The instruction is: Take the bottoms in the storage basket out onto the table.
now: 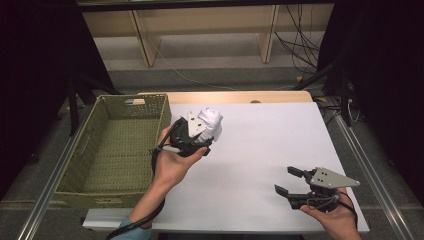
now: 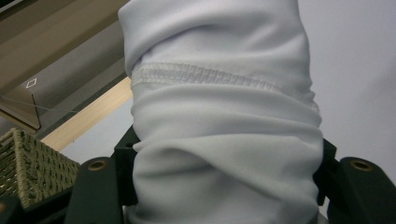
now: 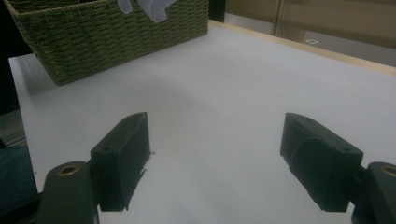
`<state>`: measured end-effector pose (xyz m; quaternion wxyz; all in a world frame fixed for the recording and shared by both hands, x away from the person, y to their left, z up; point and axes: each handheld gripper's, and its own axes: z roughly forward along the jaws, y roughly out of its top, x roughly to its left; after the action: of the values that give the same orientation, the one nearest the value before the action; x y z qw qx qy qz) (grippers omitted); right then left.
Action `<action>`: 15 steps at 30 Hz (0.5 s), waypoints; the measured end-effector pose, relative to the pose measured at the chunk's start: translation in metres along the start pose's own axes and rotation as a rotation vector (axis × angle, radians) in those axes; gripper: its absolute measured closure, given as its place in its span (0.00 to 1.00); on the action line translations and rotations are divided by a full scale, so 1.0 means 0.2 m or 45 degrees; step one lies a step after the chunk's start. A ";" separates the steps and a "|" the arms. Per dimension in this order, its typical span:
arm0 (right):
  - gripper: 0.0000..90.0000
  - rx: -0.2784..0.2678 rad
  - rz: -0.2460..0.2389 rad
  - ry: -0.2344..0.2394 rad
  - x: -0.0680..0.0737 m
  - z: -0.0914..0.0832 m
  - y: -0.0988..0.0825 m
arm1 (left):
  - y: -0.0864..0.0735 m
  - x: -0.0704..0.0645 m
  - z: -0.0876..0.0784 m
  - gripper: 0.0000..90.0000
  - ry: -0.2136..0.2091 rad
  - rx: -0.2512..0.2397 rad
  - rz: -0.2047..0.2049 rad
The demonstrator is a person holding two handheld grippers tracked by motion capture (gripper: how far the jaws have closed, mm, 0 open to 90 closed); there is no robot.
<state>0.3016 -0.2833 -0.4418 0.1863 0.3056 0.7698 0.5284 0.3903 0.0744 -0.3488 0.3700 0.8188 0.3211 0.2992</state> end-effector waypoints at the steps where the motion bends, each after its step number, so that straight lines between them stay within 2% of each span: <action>1: 0.28 -0.007 0.005 0.002 0.00 0.00 0.00 | 0.00 0.00 0.00 0.40 -0.003 0.003 0.004; 15: 0.28 -0.008 0.015 0.001 -0.01 0.00 0.00 | 0.04 -0.04 0.07 0.40 -0.027 0.009 0.034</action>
<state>0.3026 -0.2850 -0.4424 0.1841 0.3093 0.7663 0.5321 0.3969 0.0582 -0.3520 0.3664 0.8275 0.3073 0.2944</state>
